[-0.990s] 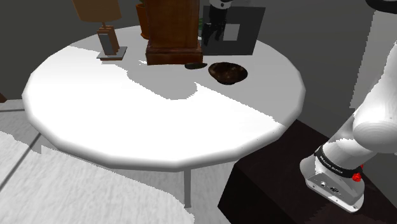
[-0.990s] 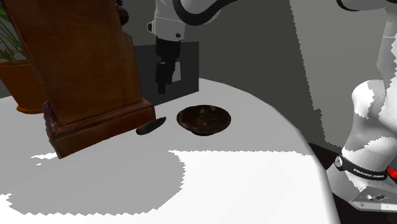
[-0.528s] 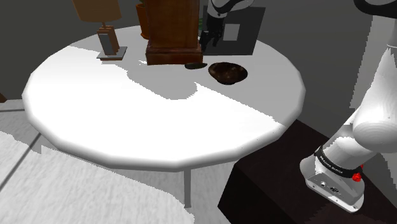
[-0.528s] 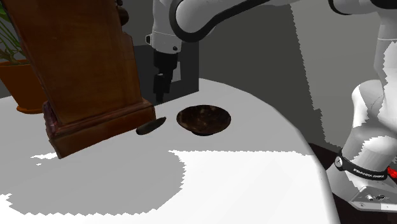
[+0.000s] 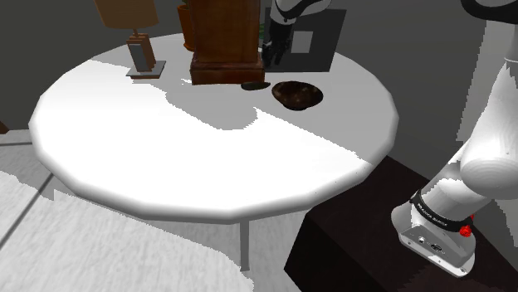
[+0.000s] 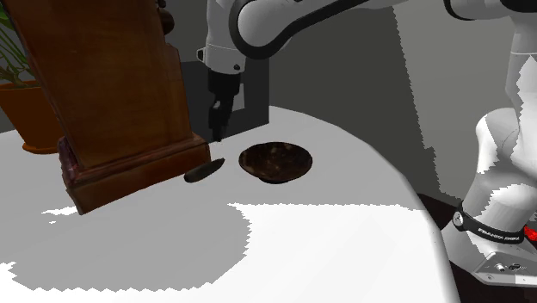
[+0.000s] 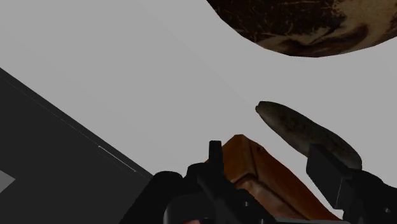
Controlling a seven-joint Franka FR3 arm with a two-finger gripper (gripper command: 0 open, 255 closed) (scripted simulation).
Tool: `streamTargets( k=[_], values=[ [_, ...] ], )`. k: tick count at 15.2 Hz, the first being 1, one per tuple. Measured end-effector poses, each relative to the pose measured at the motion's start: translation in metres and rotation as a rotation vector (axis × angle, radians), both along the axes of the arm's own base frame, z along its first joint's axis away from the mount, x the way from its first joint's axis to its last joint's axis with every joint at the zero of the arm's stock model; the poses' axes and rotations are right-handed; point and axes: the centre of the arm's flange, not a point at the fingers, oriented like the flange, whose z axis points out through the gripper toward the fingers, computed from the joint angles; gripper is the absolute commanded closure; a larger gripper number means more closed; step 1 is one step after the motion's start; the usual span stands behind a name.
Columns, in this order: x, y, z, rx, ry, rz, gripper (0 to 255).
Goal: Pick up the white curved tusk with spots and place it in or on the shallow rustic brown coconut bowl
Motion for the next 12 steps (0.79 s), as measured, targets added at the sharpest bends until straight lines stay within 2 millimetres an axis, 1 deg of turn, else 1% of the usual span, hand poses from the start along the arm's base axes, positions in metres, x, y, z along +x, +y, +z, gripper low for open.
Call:
streamTargets(
  k=[8,9,10,11,12],
  values=[
    [0.000,0.000,0.000,0.000,0.000,0.000,255],
    [0.000,0.000,0.000,0.000,0.000,0.000,0],
    [0.000,0.000,0.000,0.000,0.000,0.000,0],
    [0.004,0.003,-0.001,-0.003,0.005,0.045,0],
    [0.012,0.009,-0.004,-0.010,0.012,0.134,0]
  ],
)
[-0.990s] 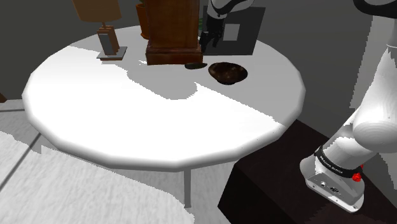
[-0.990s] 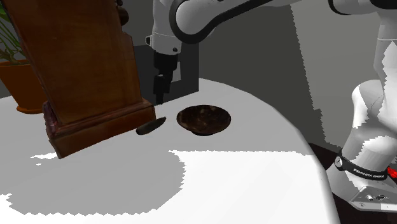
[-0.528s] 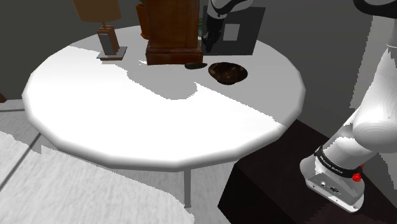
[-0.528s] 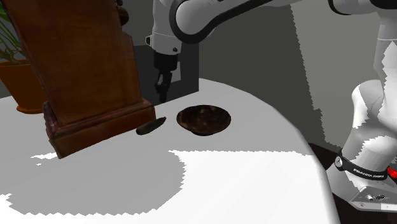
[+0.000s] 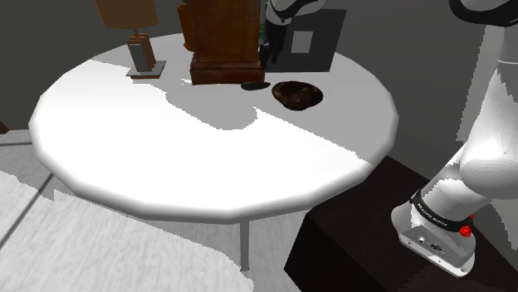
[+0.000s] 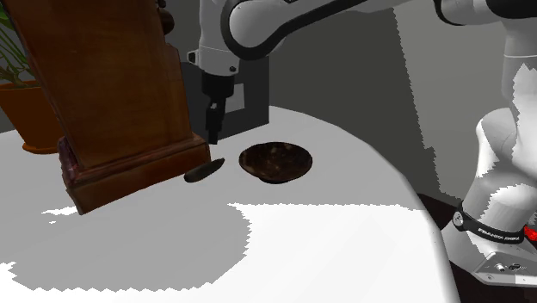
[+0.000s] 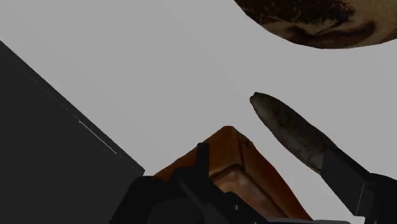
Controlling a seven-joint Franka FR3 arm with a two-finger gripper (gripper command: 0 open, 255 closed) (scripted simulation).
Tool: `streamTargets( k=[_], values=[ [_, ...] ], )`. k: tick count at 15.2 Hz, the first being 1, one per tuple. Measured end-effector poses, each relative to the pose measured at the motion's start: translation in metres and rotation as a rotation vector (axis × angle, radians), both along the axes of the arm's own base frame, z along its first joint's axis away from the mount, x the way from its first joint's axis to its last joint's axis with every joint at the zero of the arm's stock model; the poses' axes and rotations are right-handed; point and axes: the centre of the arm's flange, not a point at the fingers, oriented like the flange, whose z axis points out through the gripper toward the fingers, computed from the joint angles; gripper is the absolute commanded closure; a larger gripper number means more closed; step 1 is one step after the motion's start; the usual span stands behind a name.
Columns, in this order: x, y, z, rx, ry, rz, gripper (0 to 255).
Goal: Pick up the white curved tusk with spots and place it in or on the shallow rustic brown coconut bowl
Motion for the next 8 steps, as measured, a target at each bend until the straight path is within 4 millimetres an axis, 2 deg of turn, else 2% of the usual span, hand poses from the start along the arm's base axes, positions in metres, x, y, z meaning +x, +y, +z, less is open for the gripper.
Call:
streamTargets(
  k=[4,5,6,8],
  values=[
    [0.029,0.026,-0.012,-0.046,0.019,0.450,0],
    [0.036,0.040,-0.016,-0.057,0.028,0.577,0],
    [0.034,0.055,-0.024,-0.066,0.048,0.709,0],
    [0.039,0.068,-0.030,-0.088,0.053,0.894,0]
  ],
)
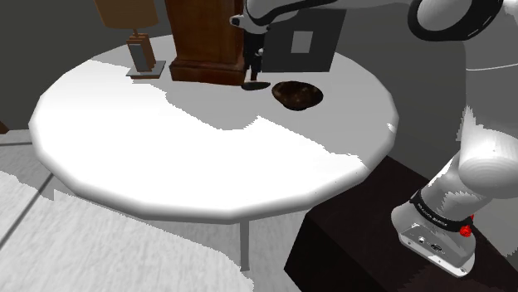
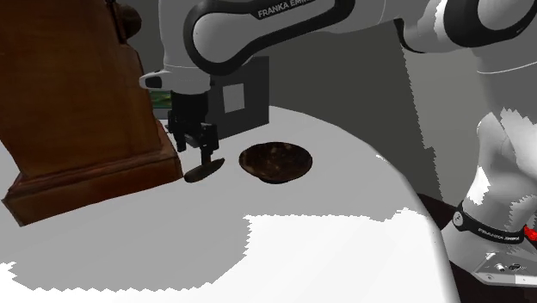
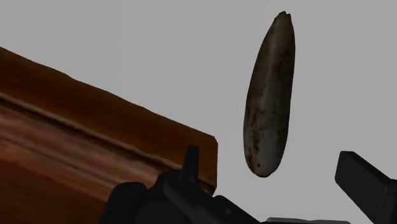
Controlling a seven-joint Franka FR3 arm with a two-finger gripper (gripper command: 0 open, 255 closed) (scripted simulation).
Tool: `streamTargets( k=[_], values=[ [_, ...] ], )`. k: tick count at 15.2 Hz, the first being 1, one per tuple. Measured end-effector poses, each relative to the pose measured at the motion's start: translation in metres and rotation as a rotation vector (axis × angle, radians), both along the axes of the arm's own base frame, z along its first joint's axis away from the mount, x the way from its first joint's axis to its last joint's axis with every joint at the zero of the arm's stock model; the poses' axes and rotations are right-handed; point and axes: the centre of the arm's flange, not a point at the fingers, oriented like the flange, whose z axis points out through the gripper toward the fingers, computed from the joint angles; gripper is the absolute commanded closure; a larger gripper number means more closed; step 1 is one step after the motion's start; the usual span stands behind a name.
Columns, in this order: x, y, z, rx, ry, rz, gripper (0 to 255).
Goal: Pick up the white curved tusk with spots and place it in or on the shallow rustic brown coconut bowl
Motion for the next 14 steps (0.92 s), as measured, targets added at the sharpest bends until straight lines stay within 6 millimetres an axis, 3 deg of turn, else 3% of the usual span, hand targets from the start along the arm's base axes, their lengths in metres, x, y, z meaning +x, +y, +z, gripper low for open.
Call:
streamTargets(
  k=[6,14],
  values=[
    [0.000,0.002,-0.024,-0.012,0.010,0.077,0],
    [0.001,0.004,-0.028,-0.015,0.012,0.079,0]
  ],
)
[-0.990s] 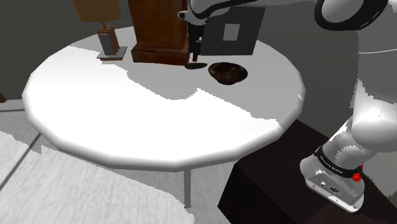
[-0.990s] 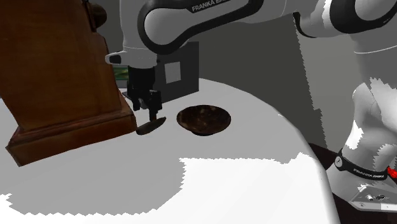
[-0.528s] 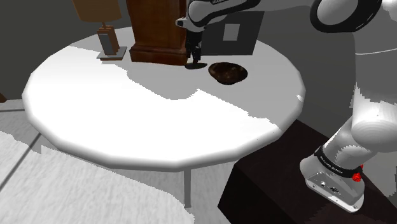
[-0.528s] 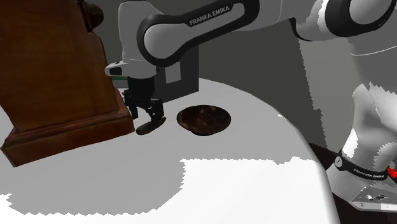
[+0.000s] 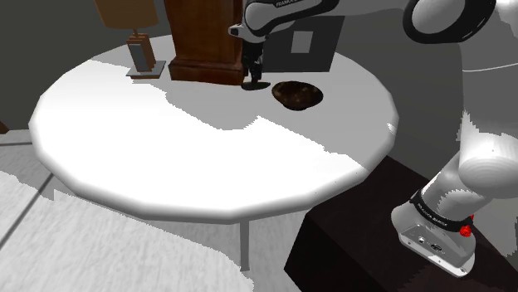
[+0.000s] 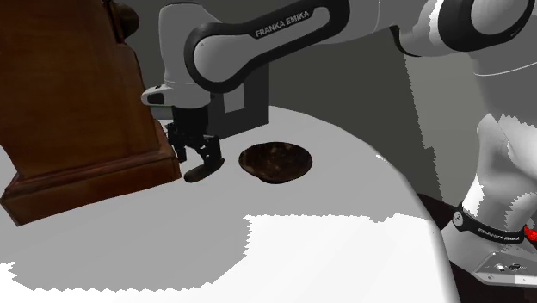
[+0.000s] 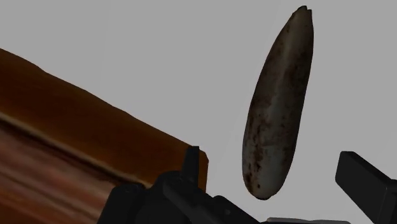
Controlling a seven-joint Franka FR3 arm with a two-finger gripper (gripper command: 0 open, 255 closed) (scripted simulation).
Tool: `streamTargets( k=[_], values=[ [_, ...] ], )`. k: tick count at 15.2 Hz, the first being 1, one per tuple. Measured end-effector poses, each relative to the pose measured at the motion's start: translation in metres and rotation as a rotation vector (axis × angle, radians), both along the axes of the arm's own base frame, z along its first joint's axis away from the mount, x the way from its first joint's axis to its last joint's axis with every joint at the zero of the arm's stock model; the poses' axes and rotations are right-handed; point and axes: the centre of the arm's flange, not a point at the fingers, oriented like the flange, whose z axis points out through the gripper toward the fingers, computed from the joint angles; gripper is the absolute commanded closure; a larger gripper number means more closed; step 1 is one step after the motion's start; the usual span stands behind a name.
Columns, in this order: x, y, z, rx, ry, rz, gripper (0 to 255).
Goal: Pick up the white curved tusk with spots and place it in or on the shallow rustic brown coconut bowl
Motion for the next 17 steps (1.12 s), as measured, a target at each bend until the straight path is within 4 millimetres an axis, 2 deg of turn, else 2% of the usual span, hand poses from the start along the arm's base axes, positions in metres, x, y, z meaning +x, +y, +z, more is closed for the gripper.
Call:
streamTargets(
  k=[1,2,3,11,15,17],
  values=[
    [0.000,0.000,0.000,0.001,-0.003,-0.001,255],
    [0.002,-0.001,0.003,0.003,-0.012,-0.003,255],
    [0.001,0.003,-0.004,0.006,-0.005,0.002,255],
    [0.001,0.001,-0.013,0.010,-0.007,0.006,255],
    [0.003,0.004,-0.009,0.008,0.013,0.003,255],
    [0.001,0.007,0.000,0.009,0.016,0.008,255]
  ],
)
